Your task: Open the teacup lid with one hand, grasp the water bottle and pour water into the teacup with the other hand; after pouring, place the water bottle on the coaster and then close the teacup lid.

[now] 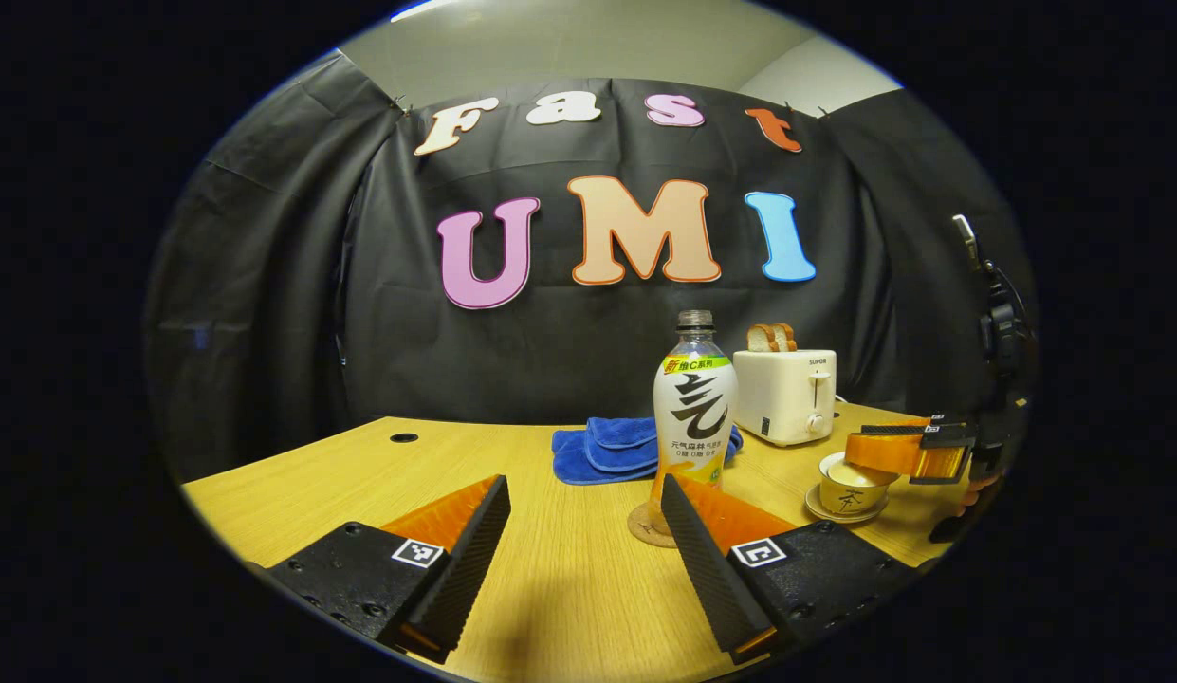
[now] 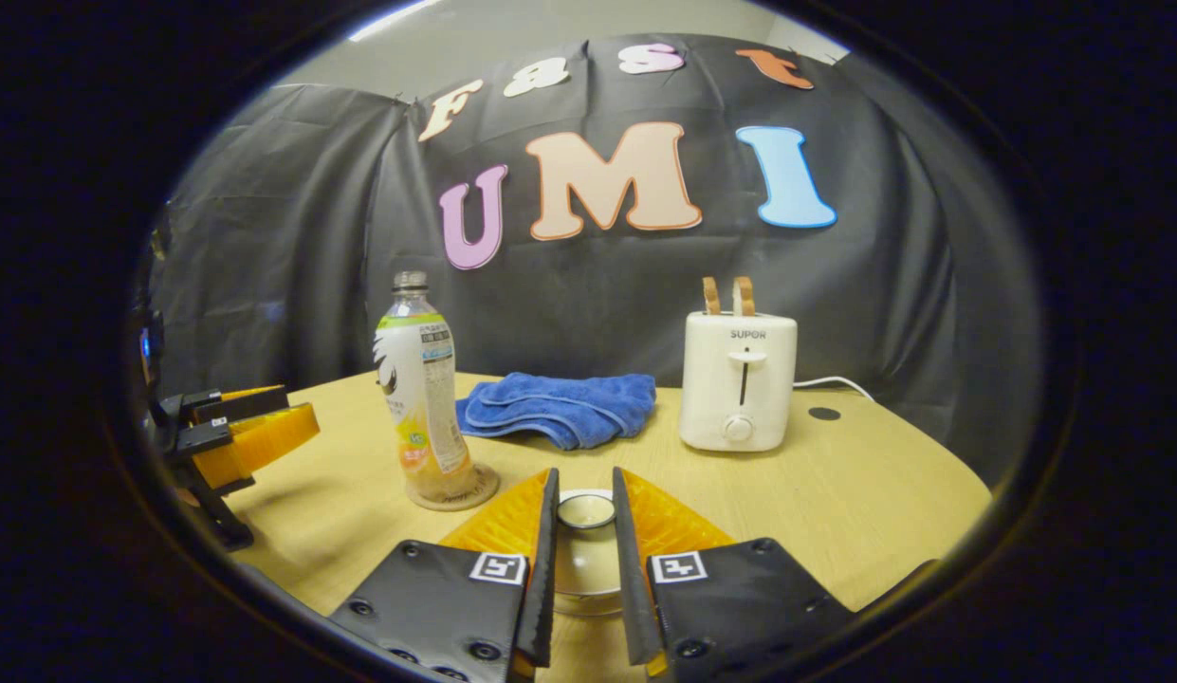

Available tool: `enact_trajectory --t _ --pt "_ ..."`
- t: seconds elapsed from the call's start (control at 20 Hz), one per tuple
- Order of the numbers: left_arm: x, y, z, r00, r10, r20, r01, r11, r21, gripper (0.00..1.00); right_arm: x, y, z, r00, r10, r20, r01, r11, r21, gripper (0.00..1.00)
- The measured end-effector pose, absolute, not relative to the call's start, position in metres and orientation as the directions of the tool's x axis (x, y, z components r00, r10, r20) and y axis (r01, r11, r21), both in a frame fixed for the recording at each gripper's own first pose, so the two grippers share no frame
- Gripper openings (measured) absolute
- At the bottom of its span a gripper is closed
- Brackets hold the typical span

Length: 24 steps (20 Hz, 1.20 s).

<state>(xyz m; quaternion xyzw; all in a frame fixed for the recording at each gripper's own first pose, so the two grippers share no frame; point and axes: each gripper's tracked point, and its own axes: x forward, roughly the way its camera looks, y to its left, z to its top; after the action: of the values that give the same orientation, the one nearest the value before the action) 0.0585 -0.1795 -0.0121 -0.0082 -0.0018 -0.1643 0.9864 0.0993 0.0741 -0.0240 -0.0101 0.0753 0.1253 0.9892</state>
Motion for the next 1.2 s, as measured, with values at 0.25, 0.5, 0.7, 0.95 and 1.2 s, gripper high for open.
enact_trajectory --t 0.25,0.5,0.7,0.95,1.2 --pt "0.059 -0.180 -0.012 0.944 -0.329 0.007 0.329 0.944 -0.016 0.94 0.099 0.074 -0.021 0.960 0.243 -0.140 -0.247 0.969 -0.007 0.36" --pt "0.059 -0.179 -0.012 0.944 -0.328 0.007 0.329 0.944 -0.016 0.94 0.093 0.071 -0.012 0.966 0.245 -0.083 -0.246 0.969 -0.002 0.60" --pt "0.058 -0.177 -0.012 0.945 -0.326 0.006 0.326 0.945 -0.016 0.94 0.081 0.066 -0.010 0.969 0.240 -0.064 -0.240 0.971 0.001 0.91" --pt "0.055 -0.172 -0.012 0.950 -0.312 0.005 0.312 0.950 -0.016 0.94 0.062 0.048 0.002 0.982 0.188 0.001 -0.188 0.982 0.002 0.91" --pt "0.050 -0.163 -0.011 0.959 -0.283 0.005 0.283 0.959 -0.015 0.94 0.048 0.030 0.001 0.992 0.126 0.002 -0.126 0.992 0.001 0.92"
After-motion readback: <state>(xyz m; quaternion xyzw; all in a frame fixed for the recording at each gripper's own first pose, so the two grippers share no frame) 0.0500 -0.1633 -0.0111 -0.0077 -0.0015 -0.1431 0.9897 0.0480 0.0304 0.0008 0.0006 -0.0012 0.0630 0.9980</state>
